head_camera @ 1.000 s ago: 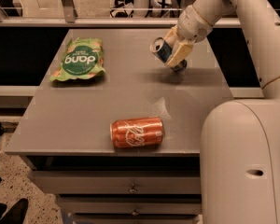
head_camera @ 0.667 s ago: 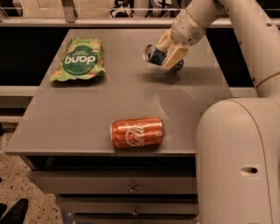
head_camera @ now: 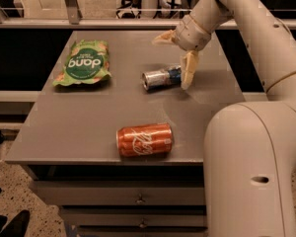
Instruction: Knock redbull can over
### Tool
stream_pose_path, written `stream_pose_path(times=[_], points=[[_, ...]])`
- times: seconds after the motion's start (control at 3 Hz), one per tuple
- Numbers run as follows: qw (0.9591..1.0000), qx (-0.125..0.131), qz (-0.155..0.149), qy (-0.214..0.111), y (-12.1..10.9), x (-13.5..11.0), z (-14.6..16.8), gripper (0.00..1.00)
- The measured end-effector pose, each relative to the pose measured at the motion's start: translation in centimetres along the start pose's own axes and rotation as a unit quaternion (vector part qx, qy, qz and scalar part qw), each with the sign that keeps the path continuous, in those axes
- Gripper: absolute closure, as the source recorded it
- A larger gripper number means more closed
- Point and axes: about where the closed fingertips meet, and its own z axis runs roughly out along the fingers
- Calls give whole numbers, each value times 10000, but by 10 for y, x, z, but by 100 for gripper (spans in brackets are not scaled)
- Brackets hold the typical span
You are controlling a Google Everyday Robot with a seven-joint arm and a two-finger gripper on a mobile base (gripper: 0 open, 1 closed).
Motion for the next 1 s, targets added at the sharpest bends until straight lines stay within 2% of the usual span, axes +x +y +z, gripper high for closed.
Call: stream_pose_path(times=[0.33, 0.67, 1.0], points=[[9999, 10, -67, 86, 5, 3, -8, 0], [9985, 480, 222, 137, 9, 15, -39, 0], [9842, 1523, 895, 150, 20, 30, -106, 0]])
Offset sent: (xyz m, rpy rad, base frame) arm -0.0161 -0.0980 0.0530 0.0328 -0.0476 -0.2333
